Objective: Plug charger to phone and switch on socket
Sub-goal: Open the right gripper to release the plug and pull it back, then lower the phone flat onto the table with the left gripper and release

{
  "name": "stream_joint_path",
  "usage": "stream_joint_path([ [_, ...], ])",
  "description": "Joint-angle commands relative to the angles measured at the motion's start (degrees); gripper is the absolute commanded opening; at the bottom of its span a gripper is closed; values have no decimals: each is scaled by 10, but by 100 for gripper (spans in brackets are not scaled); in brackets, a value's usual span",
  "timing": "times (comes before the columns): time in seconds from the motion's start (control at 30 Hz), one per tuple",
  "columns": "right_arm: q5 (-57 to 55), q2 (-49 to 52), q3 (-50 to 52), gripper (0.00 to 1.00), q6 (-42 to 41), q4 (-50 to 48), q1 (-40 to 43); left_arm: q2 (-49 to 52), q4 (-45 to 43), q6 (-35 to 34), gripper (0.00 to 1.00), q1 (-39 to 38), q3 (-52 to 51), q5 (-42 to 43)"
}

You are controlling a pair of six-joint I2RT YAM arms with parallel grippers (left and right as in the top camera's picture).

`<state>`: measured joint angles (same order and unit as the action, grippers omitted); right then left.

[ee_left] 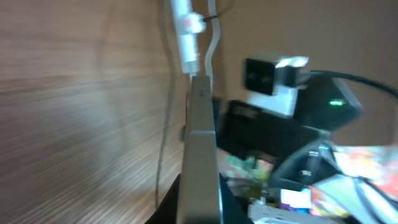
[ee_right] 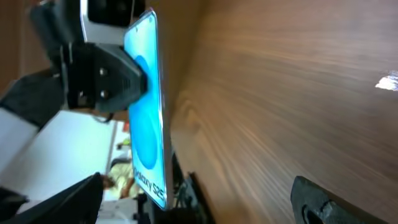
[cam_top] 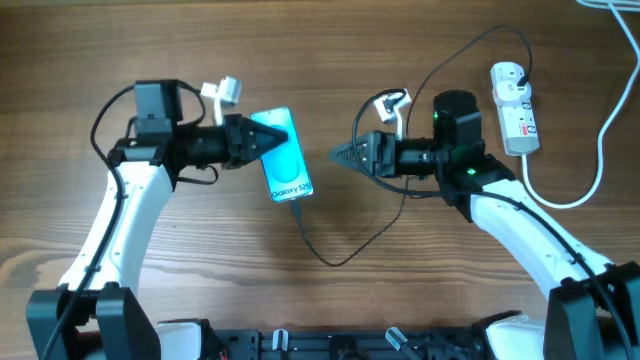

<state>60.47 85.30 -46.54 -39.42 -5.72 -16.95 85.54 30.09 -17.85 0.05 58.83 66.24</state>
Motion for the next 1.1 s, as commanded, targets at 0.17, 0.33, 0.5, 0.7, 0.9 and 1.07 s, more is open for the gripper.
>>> stream_joint_path([
  [0.17, -4, -38, -3, 98, 75, 113, 1, 59, -6, 54, 4, -161, 3, -273],
  [0.33, -219, -110, -3, 100, 108, 426, 0, 218, -113, 7, 4, -159, 3, -271],
  [0.5, -350, -108, 17, 100, 107, 534, 0, 251, -152, 7, 6, -159, 3, -287],
  [0.7, -352, -108, 107, 100, 43, 514, 0, 252, -142, 7, 4, -159, 3, -299],
  [0.9, -352, -108, 142, 100, 28, 496, 0, 330, -163, 5, 4, -159, 3, -244],
  [1.07, -352, -108, 142, 100, 28, 494, 0, 422, -173, 5, 5, -159, 3, -237],
])
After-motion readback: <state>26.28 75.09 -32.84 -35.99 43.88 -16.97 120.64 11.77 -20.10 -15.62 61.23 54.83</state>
